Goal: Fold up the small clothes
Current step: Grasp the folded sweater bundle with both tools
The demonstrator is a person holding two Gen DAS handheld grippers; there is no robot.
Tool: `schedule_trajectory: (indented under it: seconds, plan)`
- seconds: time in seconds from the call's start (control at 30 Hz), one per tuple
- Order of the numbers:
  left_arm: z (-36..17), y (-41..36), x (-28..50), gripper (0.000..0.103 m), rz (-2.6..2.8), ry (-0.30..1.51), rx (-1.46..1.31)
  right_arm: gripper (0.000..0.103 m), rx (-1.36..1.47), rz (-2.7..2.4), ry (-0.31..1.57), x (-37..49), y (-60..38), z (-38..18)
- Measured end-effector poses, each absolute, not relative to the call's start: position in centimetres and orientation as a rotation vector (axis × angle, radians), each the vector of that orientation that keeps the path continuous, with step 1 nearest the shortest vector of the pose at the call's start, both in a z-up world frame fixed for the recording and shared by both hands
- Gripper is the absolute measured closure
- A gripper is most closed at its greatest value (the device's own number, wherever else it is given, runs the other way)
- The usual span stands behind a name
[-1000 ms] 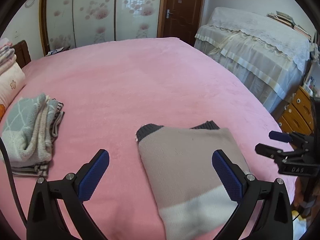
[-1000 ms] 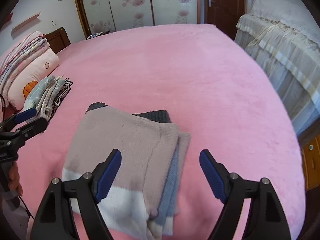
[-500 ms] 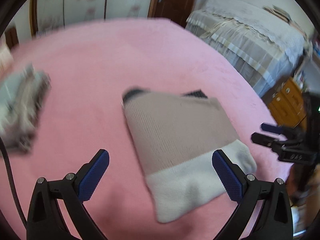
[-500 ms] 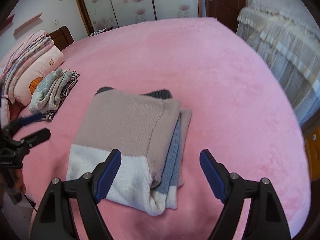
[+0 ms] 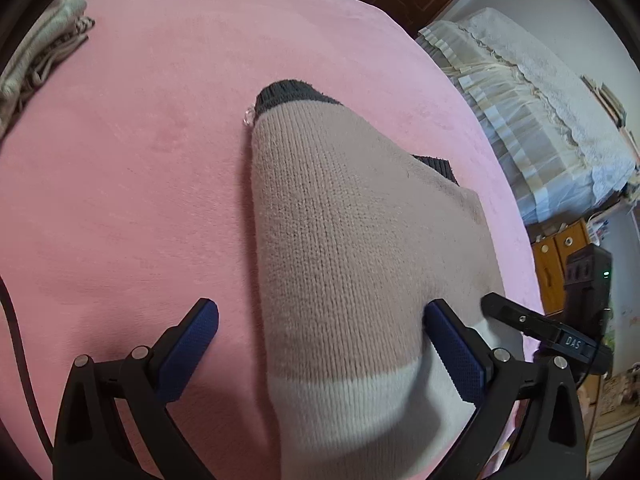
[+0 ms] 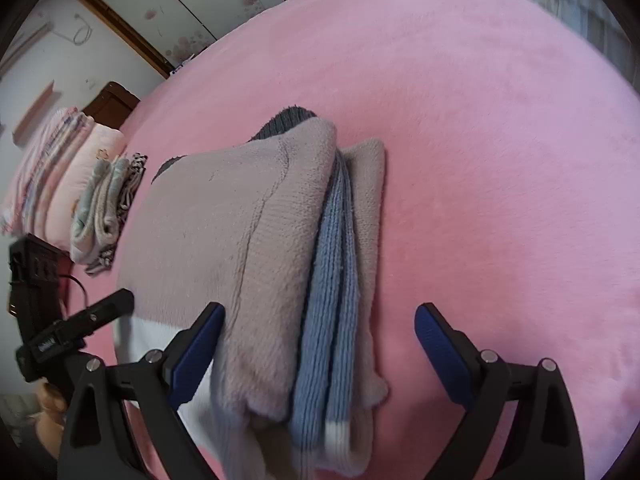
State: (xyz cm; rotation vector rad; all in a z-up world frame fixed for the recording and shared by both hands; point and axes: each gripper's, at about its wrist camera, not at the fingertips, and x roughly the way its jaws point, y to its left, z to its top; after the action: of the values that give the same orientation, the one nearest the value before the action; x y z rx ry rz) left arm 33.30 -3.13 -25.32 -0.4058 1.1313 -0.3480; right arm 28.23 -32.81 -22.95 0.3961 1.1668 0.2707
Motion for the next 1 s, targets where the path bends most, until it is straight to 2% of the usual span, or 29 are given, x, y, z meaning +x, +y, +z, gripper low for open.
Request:
schedule_trajectory:
  seconds: [0.37,0.47,0.6,0.67,0.7,0.73,0.77,0.83,1.0]
  plan:
    - [-27.2,-3.9,33.9,0.000,-0.364,1.116,-0.438,0.006,0.419,0.367,1.182,30.4,-31.2,-24.7]
    - [-27.2,-4.0,34.0,0.000,-0.368,1.117,-0.432,0.009,0.403,0.377,1.170,30.4,-31.0,-24.7]
    - [-26.9,-4.2,34.2,0.000,-0.364,1.135,-0.430,0.033,0.429,0.417,1.157,30.1,-30.8,-24.6]
    - [-26.8,-4.6,34.4,0.005,-0.371,1.135,-0.430,0.040,0.430,0.419,1.148,29.9,-30.7,-24.4]
    - [-26.6,-4.7,34.3,0.017,-0.389,1.131,-0.434,0.045,0.422,0.416,1.141,29.7,-30.6,-24.3]
    - [-26.4,-4.9,34.2,0.023,-0.406,1.127,-0.432,0.049,0.415,0.411,1.137,29.6,-30.5,-24.1]
    - [-26.2,-5.0,34.1,0.025,-0.399,1.122,-0.419,0.051,0.405,0.402,1.133,29.5,-30.3,-23.9]
    - [-25.6,-5.5,33.8,0.036,-0.390,1.107,-0.378,0.057,0.392,0.385,1.122,29.2,-29.9,-23.5]
    - [-23.7,-5.7,32.9,0.047,-0.369,1.085,-0.351,0.062,0.377,0.346,1.088,28.1,-29.3,-22.1]
